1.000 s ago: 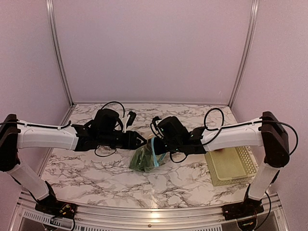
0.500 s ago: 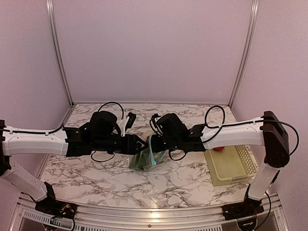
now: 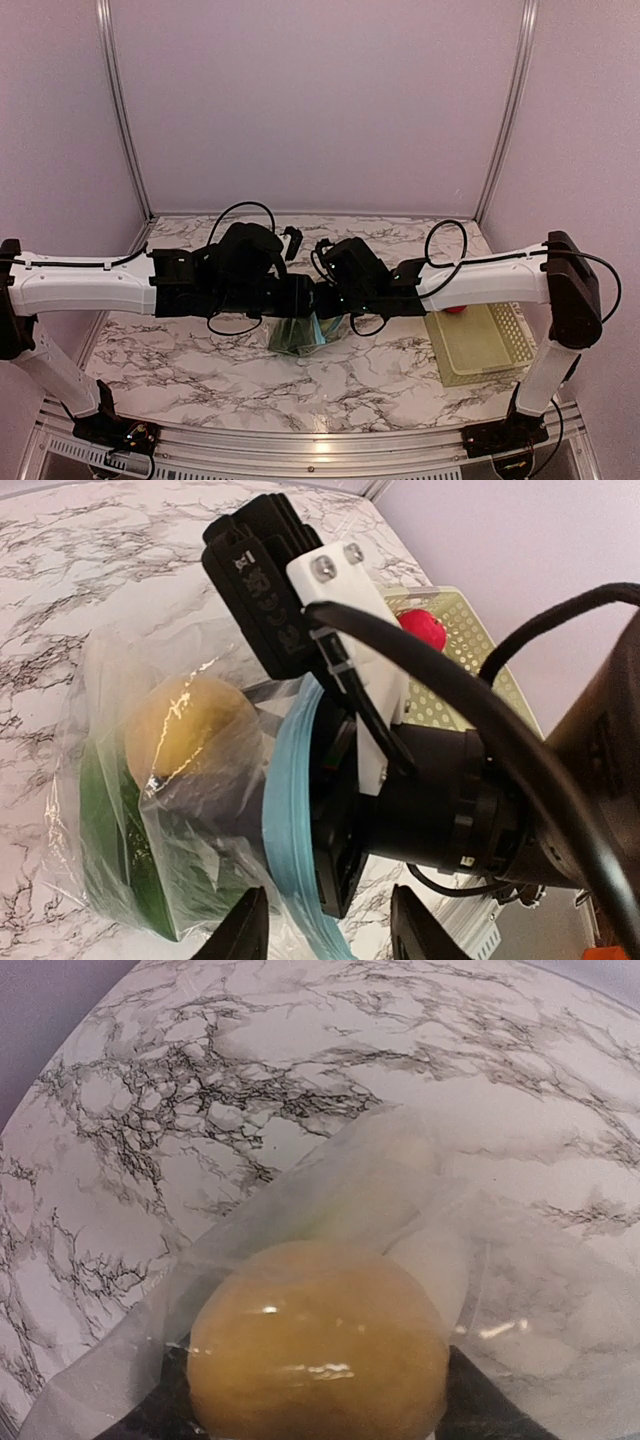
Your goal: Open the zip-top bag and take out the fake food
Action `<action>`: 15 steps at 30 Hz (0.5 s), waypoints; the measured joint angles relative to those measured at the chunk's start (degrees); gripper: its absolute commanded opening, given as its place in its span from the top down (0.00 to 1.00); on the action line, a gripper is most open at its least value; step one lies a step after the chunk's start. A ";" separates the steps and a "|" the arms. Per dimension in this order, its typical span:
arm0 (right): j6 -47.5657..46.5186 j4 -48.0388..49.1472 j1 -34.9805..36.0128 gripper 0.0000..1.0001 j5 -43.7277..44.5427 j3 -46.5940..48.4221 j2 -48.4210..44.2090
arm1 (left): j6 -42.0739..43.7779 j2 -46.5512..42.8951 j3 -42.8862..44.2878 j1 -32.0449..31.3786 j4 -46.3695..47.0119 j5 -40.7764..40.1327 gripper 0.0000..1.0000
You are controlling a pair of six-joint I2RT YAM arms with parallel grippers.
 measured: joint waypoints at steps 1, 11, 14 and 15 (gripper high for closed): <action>0.04 -0.13 0.04 0.59 0.09 0.00 0.00 | -0.22 0.79 0.90 -0.22 -0.98 -1.05 0.61; 0.04 -0.59 0.15 0.59 0.44 0.00 0.00 | -1.16 2.21 2.40 -0.72 -6.36 -5.53 0.80; 0.04 -0.61 0.15 0.59 0.44 0.00 0.00 | -1.20 2.23 2.80 -0.74 -6.99 -6.16 0.86; 0.02 -0.59 0.15 0.59 0.44 0.00 0.00 | -1.22 2.25 2.95 -0.76 -7.15 -6.29 0.87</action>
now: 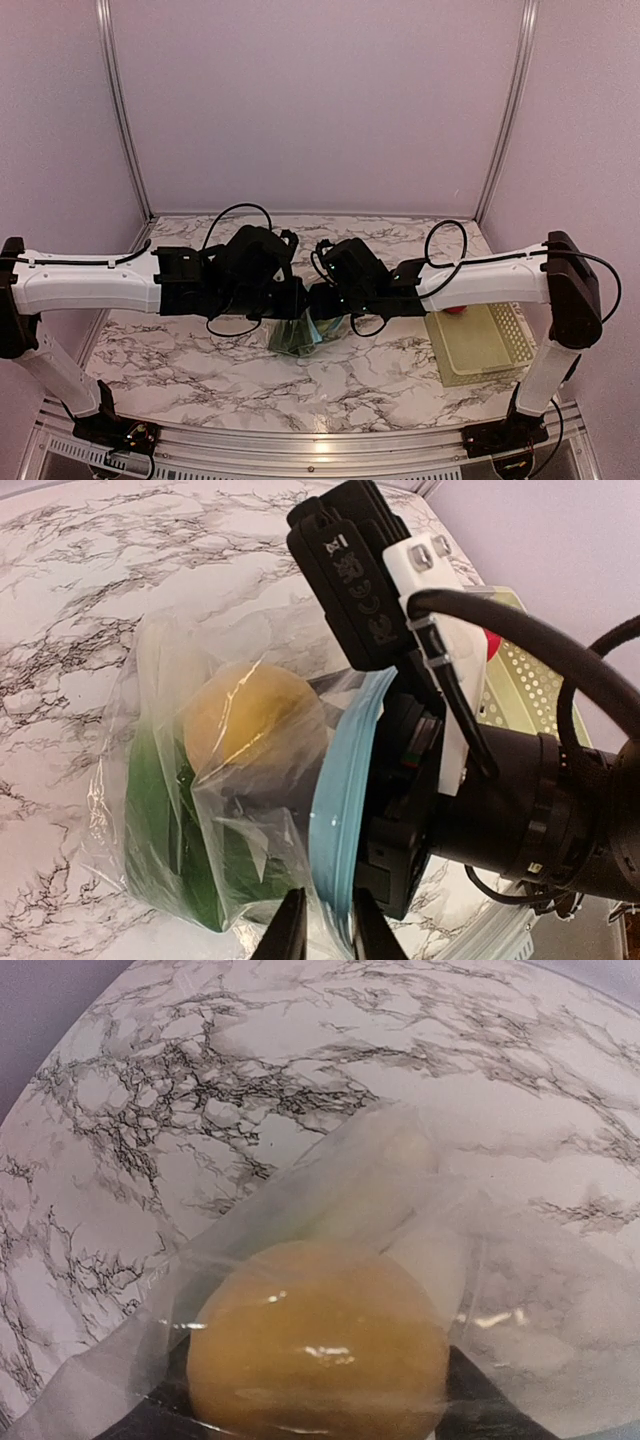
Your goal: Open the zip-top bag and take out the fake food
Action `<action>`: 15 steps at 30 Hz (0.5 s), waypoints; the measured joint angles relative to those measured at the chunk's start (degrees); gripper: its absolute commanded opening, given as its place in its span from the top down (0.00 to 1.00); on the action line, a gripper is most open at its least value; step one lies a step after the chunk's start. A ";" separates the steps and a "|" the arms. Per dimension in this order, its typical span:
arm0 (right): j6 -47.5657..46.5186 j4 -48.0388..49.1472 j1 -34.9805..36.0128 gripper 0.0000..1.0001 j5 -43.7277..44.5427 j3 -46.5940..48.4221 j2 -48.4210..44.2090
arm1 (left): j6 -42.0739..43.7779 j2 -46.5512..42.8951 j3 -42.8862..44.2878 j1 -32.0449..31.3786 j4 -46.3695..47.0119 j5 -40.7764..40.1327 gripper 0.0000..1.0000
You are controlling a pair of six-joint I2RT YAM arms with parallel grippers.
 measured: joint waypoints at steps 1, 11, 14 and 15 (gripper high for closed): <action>0.00 -0.02 0.00 0.59 0.00 0.00 0.00 | -0.17 0.02 0.11 0.00 -0.04 -0.17 0.87; 0.02 -0.26 0.04 0.59 0.39 -0.02 -0.55 | -0.61 1.88 0.28 -0.04 0.02 -0.70 1.00; 0.02 -0.44 0.07 0.59 0.42 -0.02 -1.38 | -1.31 2.12 0.28 0.02 0.00 -1.73 1.00; 0.02 -0.42 0.09 0.59 0.42 -0.02 -1.68 | -1.62 2.12 0.28 0.11 0.04 -2.08 1.00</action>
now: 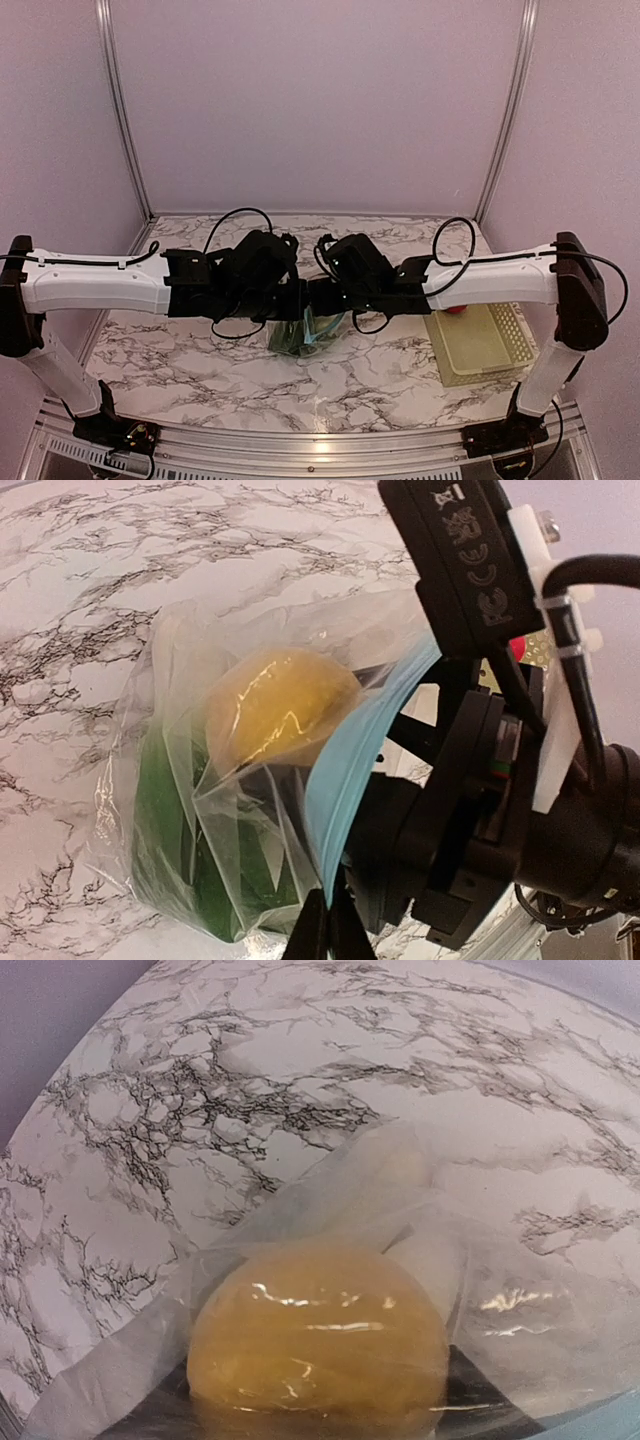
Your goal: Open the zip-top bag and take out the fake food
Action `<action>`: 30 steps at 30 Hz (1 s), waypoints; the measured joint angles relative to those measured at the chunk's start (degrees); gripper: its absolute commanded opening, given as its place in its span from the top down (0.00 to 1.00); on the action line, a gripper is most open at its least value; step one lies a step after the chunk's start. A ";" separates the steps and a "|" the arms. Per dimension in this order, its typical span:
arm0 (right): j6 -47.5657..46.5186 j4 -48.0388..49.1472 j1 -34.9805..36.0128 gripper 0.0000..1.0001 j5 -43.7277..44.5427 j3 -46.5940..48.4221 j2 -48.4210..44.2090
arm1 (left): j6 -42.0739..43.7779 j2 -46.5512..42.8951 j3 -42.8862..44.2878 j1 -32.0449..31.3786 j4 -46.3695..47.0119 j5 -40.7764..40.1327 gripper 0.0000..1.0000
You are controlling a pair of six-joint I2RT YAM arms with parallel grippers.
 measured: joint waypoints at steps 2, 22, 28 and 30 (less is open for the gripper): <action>0.00 0.09 0.11 0.60 0.02 -0.15 -0.66 | -0.55 0.00 0.00 0.37 0.00 -0.46 1.00; 0.07 -0.66 1.16 0.59 -0.26 -5.64 -10.47 | -1.79 1.64 -0.11 6.93 2.99 2.14 1.00; 1.33 -2.51 1.16 0.58 -0.20 -6.67 -16.85 | -1.79 1.66 -0.11 7.91 3.89 3.58 1.00; 1.90 -3.63 0.83 0.58 0.00 -7.41 -19.63 | -1.79 1.66 -0.11 7.96 4.13 4.20 1.00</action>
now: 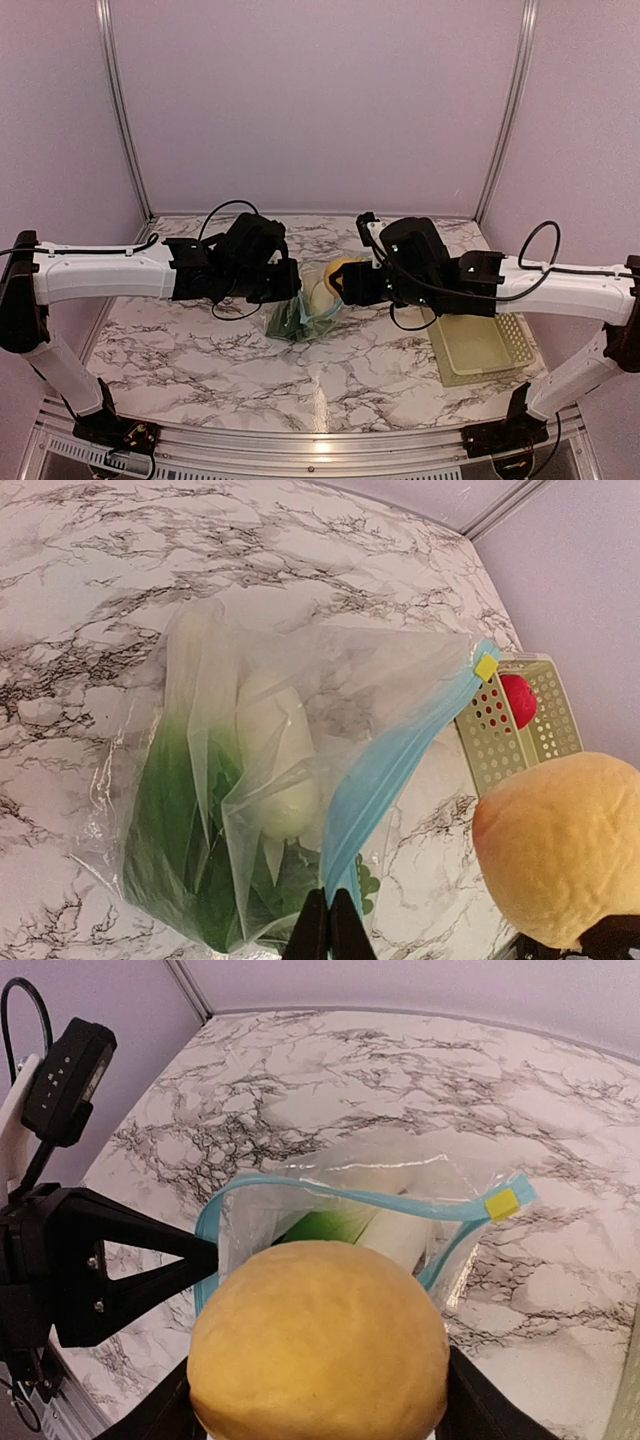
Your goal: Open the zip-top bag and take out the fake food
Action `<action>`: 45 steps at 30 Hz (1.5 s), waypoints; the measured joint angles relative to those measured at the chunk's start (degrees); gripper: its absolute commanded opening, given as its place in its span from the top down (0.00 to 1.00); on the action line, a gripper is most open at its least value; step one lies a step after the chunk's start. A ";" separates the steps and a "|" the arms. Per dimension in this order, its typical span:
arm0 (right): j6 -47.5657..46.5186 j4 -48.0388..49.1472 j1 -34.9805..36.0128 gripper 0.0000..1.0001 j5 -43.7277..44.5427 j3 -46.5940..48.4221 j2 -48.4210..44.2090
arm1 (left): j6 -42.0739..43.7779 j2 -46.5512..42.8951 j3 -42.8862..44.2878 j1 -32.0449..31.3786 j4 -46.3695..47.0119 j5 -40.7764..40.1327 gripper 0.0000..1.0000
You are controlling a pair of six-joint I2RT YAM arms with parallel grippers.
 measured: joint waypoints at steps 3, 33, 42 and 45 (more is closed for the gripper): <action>1.09 -1.70 -0.87 0.57 0.24 -1.88 -4.22 | 0.02 0.00 0.00 0.00 0.55 0.74 1.00; 3.32 0.33 -44.15 0.40 -17.35 -24.26 -16.37 | 1.33 0.00 0.00 0.00 1.49 3.65 1.00; 2.10 3.56 -44.70 0.15 -19.93 -24.26 -13.07 | 1.31 0.00 0.00 0.00 1.49 3.65 1.00; 1.84 3.87 -44.74 0.12 -19.80 -24.26 -13.07 | 1.33 0.00 0.00 0.00 1.49 3.69 1.00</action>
